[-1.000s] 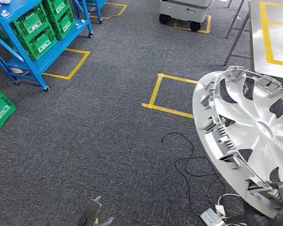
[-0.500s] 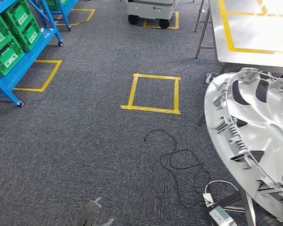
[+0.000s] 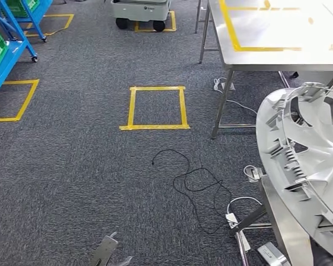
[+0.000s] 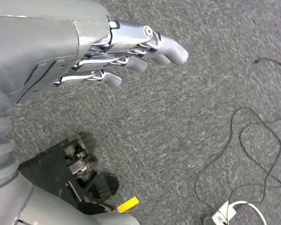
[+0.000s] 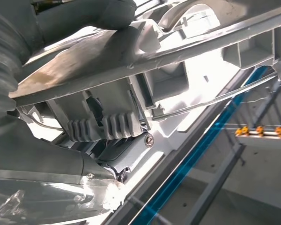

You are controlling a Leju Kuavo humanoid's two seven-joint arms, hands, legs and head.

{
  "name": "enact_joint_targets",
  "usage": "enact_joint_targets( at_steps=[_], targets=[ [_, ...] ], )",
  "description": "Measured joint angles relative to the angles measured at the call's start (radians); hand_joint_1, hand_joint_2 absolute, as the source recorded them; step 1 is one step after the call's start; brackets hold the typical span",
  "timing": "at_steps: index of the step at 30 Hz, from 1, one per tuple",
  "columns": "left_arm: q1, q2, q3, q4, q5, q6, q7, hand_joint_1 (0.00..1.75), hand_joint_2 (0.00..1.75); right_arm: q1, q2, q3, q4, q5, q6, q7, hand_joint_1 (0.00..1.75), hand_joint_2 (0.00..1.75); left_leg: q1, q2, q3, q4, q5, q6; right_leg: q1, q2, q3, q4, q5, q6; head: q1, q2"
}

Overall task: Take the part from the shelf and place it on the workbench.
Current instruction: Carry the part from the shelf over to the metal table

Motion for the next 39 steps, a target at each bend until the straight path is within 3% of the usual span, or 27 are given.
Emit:
enact_joint_targets(
  at_steps=[2, 4, 6, 8, 9, 10, 11, 12, 13, 15, 17, 19, 21, 23, 25, 26, 27, 29, 31, 32, 34, 35, 37, 39],
  targets=[
    [-0.001, 0.001, 0.000, 0.000, 0.001, 0.001, 0.000, 0.00, 1.75, 0.000, 0.000, -0.005, 0.000, -0.005, 0.000, 0.003, 1.75, 1.75, -0.005, 0.011, 0.004, 0.004, -0.005, -0.010, 0.003, -0.010, 0.023, -0.036, 0.002, -0.014, -0.002, 0.000],
    [-0.002, 0.001, 0.000, 0.000, 0.004, 0.001, -0.001, 0.00, 1.75, 0.001, 0.000, -0.011, -0.002, -0.012, 0.000, 0.004, 1.75, 1.75, -0.002, 0.021, 0.006, 0.007, -0.009, -0.018, 0.003, 0.010, 0.021, -0.037, 0.005, -0.029, -0.005, 0.000],
    [-0.003, 0.000, 0.001, 0.000, 0.006, -0.001, -0.001, 0.00, 1.75, 0.001, 0.000, -0.016, -0.005, -0.015, 0.000, 0.006, 1.75, 1.75, 0.004, -0.004, -0.006, 0.044, -0.041, -0.027, 0.002, 0.028, 0.021, -0.039, 0.009, -0.043, -0.009, 0.000],
    [-0.001, 0.004, 0.001, 0.000, 0.006, -0.009, -0.001, 0.00, 1.75, 0.000, 0.001, -0.020, -0.008, -0.014, 0.000, 0.008, 1.75, 1.75, 0.007, -0.045, -0.057, 0.158, -0.104, -0.031, 0.003, 0.047, 0.021, -0.040, 0.011, -0.052, -0.013, 0.000],
    [0.001, 0.007, 0.001, 0.000, 0.006, -0.014, -0.001, 0.00, 1.75, -0.001, 0.001, -0.021, -0.008, -0.012, 0.000, 0.011, 1.75, 1.75, 0.007, -0.055, -0.092, 0.230, -0.133, -0.031, 0.005, 0.059, 0.020, -0.040, 0.011, -0.054, -0.014, 0.000],
    [0.003, 0.009, 0.001, 0.000, 0.006, -0.018, -0.001, 0.00, 1.75, -0.001, 0.001, -0.023, -0.008, -0.009, 0.000, 0.014, 1.75, 1.75, 0.007, -0.060, -0.121, 0.282, -0.146, -0.028, 0.007, 0.071, 0.020, -0.040, 0.011, -0.056, -0.014, 0.000],
    [0.005, 0.012, 0.001, 0.000, 0.006, -0.022, -0.001, 0.00, 1.75, -0.001, 0.001, -0.025, -0.008, -0.005, 0.000, 0.017, 1.75, 1.75, 0.006, -0.062, -0.135, 0.303, -0.140, -0.025, 0.010, 0.084, 0.020, -0.040, 0.011, -0.057, -0.014, 0.000],
    [0.005, 0.014, 0.001, 0.000, 0.006, -0.024, -0.001, 0.00, 1.75, 0.000, 0.001, -0.026, -0.008, -0.002, 0.000, 0.020, 1.75, 1.75, 0.005, -0.066, -0.132, 0.284, -0.113, -0.019, 0.012, 0.097, 0.022, -0.040, 0.011, -0.057, -0.014, 0.000],
    [0.005, 0.015, 0.001, 0.000, 0.007, -0.026, -0.001, 0.00, 1.75, 0.000, 0.001, -0.027, -0.008, 0.002, 0.000, 0.022, 1.75, 1.75, 0.003, -0.074, -0.111, 0.231, -0.073, -0.013, 0.013, 0.109, 0.023, -0.040, 0.011, -0.057, -0.014, 0.000],
    [0.005, 0.019, 0.001, 0.000, 0.008, -0.029, -0.001, 0.00, 1.75, 0.000, 0.001, -0.030, -0.009, 0.005, 0.000, 0.027, 1.75, 1.75, 0.002, -0.111, -0.056, 0.098, -0.006, -0.001, 0.014, 0.131, 0.024, -0.038, 0.011, -0.056, -0.014, 0.000],
    [0.004, 0.023, 0.001, 0.000, 0.009, -0.030, -0.001, 0.00, 1.75, 0.000, 0.001, -0.032, -0.011, 0.003, 0.000, 0.034, 1.75, 1.75, 0.000, -0.136, -0.028, 0.031, 0.009, 0.005, 0.013, 0.149, 0.017, -0.037, 0.013, -0.049, -0.014, 0.000],
    [0.002, 0.023, 0.001, 0.000, 0.010, -0.031, -0.001, 0.00, 1.75, 0.001, 0.001, -0.035, -0.016, -0.002, 0.000, 0.039, 1.75, 1.75, 0.001, -0.124, -0.025, 0.018, 0.008, 0.007, 0.010, 0.164, 0.008, -0.038, 0.017, -0.037, -0.015, 0.000],
    [0.000, 0.021, 0.001, 0.000, 0.012, -0.032, -0.001, 0.00, 1.75, 0.002, 0.001, -0.039, -0.020, -0.009, 0.000, 0.041, 1.75, 1.75, 0.004, -0.104, -0.021, 0.004, 0.016, 0.014, 0.011, 0.134, -0.010, -0.011, -0.001, -0.029, -0.012, 0.000],
    [0.001, 0.021, 0.002, 0.000, 0.013, -0.033, -0.001, 0.00, 1.75, 0.000, 0.001, -0.043, -0.022, -0.015, 0.000, 0.044, 1.75, 1.75, 0.004, -0.080, -0.018, -0.004, 0.018, 0.021, 0.012, 0.080, -0.059, 0.091, -0.060, -0.023, -0.008, 0.000],
    [0.005, 0.021, 0.002, 0.000, 0.015, -0.033, -0.001, 0.00, 1.75, -0.002, 0.001, -0.048, -0.022, -0.021, 0.000, 0.047, 1.75, 1.75, 0.003, -0.054, -0.019, -0.003, 0.017, 0.023, 0.009, 0.060, -0.117, 0.216, -0.116, -0.014, -0.006, 0.000],
    [0.006, 0.022, 0.002, 0.000, 0.015, -0.033, -0.001, 0.00, 1.75, -0.001, 0.001, -0.051, -0.022, -0.024, 0.000, 0.049, 1.75, 1.75, 0.002, -0.042, -0.018, -0.003, 0.016, 0.023, 0.007, 0.057, -0.130, 0.245, -0.122, -0.010, -0.006, 0.000],
    [0.006, 0.022, 0.002, 0.000, 0.016, -0.033, -0.001, 0.00, 1.75, -0.001, 0.001, -0.055, -0.022, -0.027, 0.000, 0.051, 1.75, 1.75, 0.003, -0.031, -0.018, -0.003, 0.015, 0.021, 0.005, 0.053, -0.122, 0.233, -0.107, -0.007, -0.006, 0.000],
    [0.006, 0.021, 0.003, 0.000, 0.016, -0.033, -0.001, 0.00, 1.75, -0.001, 0.001, -0.060, -0.022, -0.032, 0.000, 0.053, 1.75, 1.75, 0.003, -0.012, -0.012, -0.001, 0.010, 0.014, 0.003, 0.029, -0.049, 0.105, -0.044, -0.004, -0.006, 0.000],
    [0.005, 0.022, 0.003, 0.000, 0.016, -0.033, -0.001, 0.00, 1.75, -0.002, 0.001, -0.061, -0.023, -0.034, 0.000, 0.054, 1.75, 1.75, -0.003, 0.003, -0.007, 0.003, 0.003, 0.004, 0.005, -0.005, 0.023, -0.016, -0.008, -0.011, -0.005, 0.000],
    [0.005, 0.023, 0.003, 0.000, 0.017, -0.033, -0.001, 0.00, 1.75, -0.002, 0.001, -0.062, -0.023, -0.035, 0.000, 0.054, 1.75, 1.75, -0.006, 0.010, -0.005, 0.005, 0.001, -0.001, 0.007, -0.013, 0.036, -0.040, -0.006, -0.017, -0.006, 0.000],
    [0.004, 0.023, 0.003, 0.000, 0.017, -0.033, -0.001, 0.00, 1.75, -0.001, 0.001, -0.066, -0.024, -0.037, 0.000, 0.057, 1.75, 1.75, -0.007, 0.024, -0.003, 0.007, 0.000, -0.007, 0.010, 0.002, 0.035, -0.043, -0.005, -0.031, -0.007, 0.000],
    [0.004, 0.023, 0.003, 0.000, 0.017, -0.033, -0.001, 0.00, 1.75, -0.001, 0.001, -0.069, -0.024, -0.039, 0.000, 0.059, 1.75, 1.75, -0.005, 0.023, -0.003, 0.010, -0.006, -0.012, 0.009, 0.011, 0.035, -0.044, -0.003, -0.037, -0.007, 0.000],
    [0.003, 0.022, 0.003, 0.000, 0.018, -0.033, -0.002, 0.00, 1.75, -0.001, 0.001, -0.073, -0.026, -0.041, 0.000, 0.062, 1.75, 1.75, 0.000, -0.009, -0.021, 0.061, -0.045, -0.022, 0.006, 0.029, 0.035, -0.046, 0.001, -0.049, -0.011, 0.000],
    [0.006, 0.023, 0.004, 0.000, 0.018, -0.033, -0.003, 0.00, 1.75, -0.002, 0.001, -0.076, -0.028, -0.041, 0.000, 0.069, 1.75, 1.75, 0.004, -0.049, -0.080, 0.191, -0.112, -0.027, 0.007, 0.048, 0.035, -0.047, 0.002, -0.057, -0.015, 0.000]
  ],
)
